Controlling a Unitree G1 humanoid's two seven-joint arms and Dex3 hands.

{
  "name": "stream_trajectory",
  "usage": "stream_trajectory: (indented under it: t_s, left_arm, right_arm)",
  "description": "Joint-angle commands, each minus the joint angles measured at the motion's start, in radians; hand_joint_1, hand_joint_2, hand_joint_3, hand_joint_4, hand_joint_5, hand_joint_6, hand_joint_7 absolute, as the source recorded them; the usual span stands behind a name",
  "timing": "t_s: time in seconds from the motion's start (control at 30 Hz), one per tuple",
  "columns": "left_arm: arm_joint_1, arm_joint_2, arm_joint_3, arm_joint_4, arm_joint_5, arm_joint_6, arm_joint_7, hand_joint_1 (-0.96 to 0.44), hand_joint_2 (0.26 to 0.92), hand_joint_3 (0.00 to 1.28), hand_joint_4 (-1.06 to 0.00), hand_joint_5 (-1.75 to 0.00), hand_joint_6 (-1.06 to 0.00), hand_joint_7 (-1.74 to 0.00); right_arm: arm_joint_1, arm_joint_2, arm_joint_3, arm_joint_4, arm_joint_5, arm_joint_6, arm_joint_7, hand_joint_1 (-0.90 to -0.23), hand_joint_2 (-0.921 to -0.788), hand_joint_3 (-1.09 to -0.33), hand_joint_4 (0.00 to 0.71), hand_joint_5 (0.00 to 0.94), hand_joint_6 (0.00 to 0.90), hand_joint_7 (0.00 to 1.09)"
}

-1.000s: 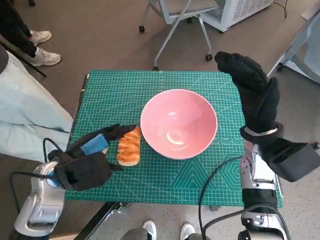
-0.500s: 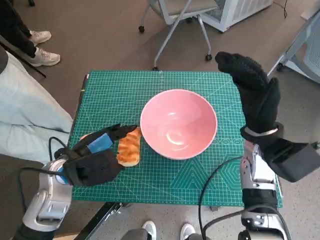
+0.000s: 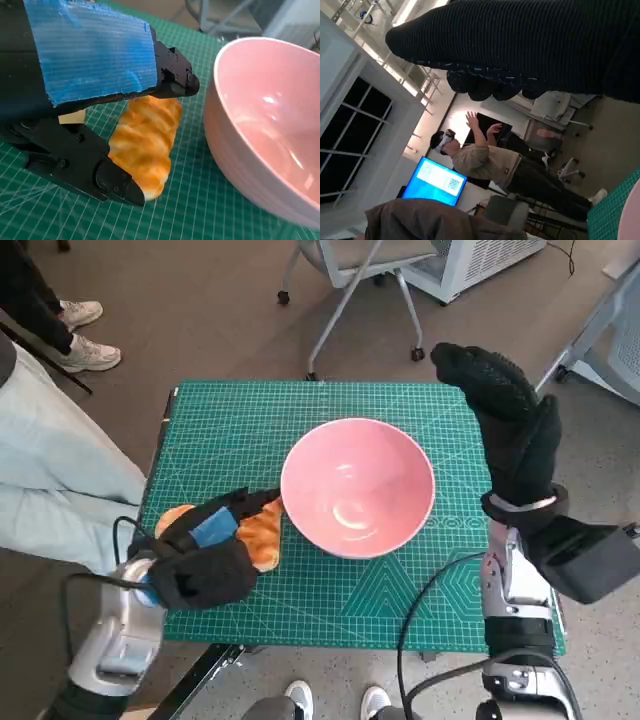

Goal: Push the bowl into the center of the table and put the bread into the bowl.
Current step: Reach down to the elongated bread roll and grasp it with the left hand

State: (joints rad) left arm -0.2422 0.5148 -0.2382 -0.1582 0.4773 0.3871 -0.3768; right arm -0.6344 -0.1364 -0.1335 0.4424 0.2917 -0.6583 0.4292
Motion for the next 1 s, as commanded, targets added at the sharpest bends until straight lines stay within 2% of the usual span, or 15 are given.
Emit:
stream_trajectory:
  t_s: [0.03,0.07,0.2,0.3,0.37,0.4,0.43,0.47,0.5,0.53,0.6,0.77,1.0]
  left_arm:
    - [-0.009,-0.018,-0.016,0.024,0.029,-0.008,0.028,-0.05,0.78,0.01,-0.47,-0.05,-0.5,-0.06]
    - [-0.009,-0.023,-0.018,0.03,0.031,-0.008,0.034,-0.05,0.783,0.01,-0.49,-0.05,-0.52,-0.06]
    - [-0.009,-0.033,-0.019,0.048,0.037,-0.015,0.049,0.02,0.816,0.01,-0.75,-0.14,-0.65,-0.11]
    - [-0.009,-0.035,-0.019,0.051,0.039,-0.018,0.051,0.04,0.826,0.01,-0.83,-0.18,-0.7,-0.12]
    - [-0.006,-0.037,-0.019,0.062,0.039,-0.032,0.062,0.05,0.829,0.01,-0.85,-0.19,-0.71,-0.12]
    - [-0.004,-0.038,-0.02,0.069,0.039,-0.043,0.07,0.04,0.847,0.01,-0.85,-0.36,-0.69,-0.32]
    - [-0.001,-0.037,-0.02,0.079,0.039,-0.058,0.08,0.04,0.847,0.01,-0.85,-0.36,-0.69,-0.32]
    - [0.003,-0.035,-0.018,0.088,0.037,-0.076,0.089,0.02,0.874,0.02,-0.83,-0.64,-0.65,-0.61]
    - [0.005,-0.033,-0.017,0.093,0.036,-0.089,0.095,0.02,0.885,0.03,-0.82,-0.8,-0.65,-0.77]
    - [0.006,-0.029,-0.016,0.101,0.035,-0.104,0.1,0.01,0.892,0.03,-0.82,-0.91,-0.65,-0.88]
    - [0.007,-0.024,-0.013,0.112,0.034,-0.123,0.105,0.01,0.898,0.02,-0.82,-0.99,-0.67,-0.97]
    - [0.012,-0.012,-0.004,0.109,0.035,-0.146,0.103,0.0,0.901,0.02,-0.8,-1.08,-0.7,-1.02]
    - [0.016,-0.01,0.01,0.094,0.031,-0.148,0.1,0.0,0.902,0.02,-0.81,-1.12,-0.71,-1.0]
  right_arm:
    - [0.011,-0.002,-0.006,0.014,0.007,0.012,0.009,-0.615,-0.921,-0.767,0.179,0.002,0.001,0.6]
    - [0.011,-0.002,-0.006,0.014,0.007,0.012,0.009,-0.614,-0.921,-0.767,0.179,0.002,0.001,0.6]
    - [0.01,-0.002,-0.007,0.016,0.007,0.012,0.008,-0.611,-0.921,-0.767,0.179,0.002,0.001,0.6]
    - [0.01,-0.001,-0.007,0.016,0.007,0.011,0.008,-0.609,-0.921,-0.768,0.179,0.002,0.001,0.6]
    - [0.01,-0.001,-0.007,0.017,0.006,0.011,0.007,-0.609,-0.921,-0.768,0.179,0.002,0.001,0.6]
    - [0.01,0.0,-0.007,0.018,0.006,0.011,0.006,-0.609,-0.921,-0.768,0.179,0.002,0.001,0.6]
    - [0.009,0.001,-0.007,0.017,0.005,0.011,0.005,-0.609,-0.921,-0.768,0.179,0.002,0.001,0.6]
    - [0.01,0.001,-0.006,0.017,0.003,0.01,0.003,-0.611,-0.921,-0.768,0.179,0.002,0.0,0.6]
    - [0.01,0.001,-0.006,0.016,0.002,0.01,0.002,-0.614,-0.921,-0.769,0.179,0.002,0.001,0.6]
    - [0.011,0.002,-0.006,0.014,0.001,0.009,0.001,-0.616,-0.921,-0.769,0.179,0.002,0.001,0.6]
    - [0.012,0.002,-0.005,0.013,0.0,0.008,0.0,-0.618,-0.921,-0.77,0.179,0.002,0.001,0.6]
    - [0.011,0.002,-0.006,0.014,0.002,0.009,0.002,-0.619,-0.921,-0.77,0.179,0.002,0.001,0.6]
    - [0.007,0.002,-0.008,0.024,0.009,0.009,0.009,-0.62,-0.921,-0.768,0.181,0.002,0.002,0.6]
